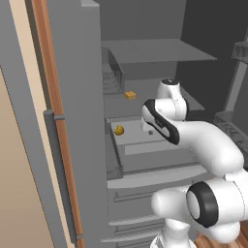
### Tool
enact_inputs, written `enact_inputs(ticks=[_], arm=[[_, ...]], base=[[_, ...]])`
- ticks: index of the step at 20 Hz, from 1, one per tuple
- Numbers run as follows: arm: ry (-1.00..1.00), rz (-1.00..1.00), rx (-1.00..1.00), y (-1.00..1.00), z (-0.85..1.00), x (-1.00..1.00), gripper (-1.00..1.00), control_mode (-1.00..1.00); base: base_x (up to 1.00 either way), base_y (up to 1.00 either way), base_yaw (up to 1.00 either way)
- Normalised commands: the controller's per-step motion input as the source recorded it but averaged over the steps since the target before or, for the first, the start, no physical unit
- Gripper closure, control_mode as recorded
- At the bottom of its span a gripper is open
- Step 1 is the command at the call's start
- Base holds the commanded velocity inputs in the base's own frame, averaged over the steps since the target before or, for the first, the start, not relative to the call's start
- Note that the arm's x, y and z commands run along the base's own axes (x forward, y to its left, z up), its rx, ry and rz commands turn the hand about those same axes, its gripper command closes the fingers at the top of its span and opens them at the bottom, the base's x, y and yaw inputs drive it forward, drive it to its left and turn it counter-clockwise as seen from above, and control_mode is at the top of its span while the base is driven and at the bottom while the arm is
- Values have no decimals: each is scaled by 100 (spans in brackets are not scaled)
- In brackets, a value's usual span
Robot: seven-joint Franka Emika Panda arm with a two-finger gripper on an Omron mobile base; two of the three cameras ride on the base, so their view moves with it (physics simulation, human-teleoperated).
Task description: Fully open the fridge drawer.
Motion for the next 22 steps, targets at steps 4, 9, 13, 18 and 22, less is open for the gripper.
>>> enact_inputs(ticks=[4,9,13,18,22], arm=[[0,0,2,1,-25,21,-100,-100],[0,0,4,0,-23,21,-100,-100],[0,0,4,0,-27,24,-100,-100],[-3,0,7,0,-19,24,-100,-100],[-8,0,4,0,-21,18,-100,-100]], base=[[0,0,0],[0,0,0],[0,0,0],[0,0,0],[0,0,0]])
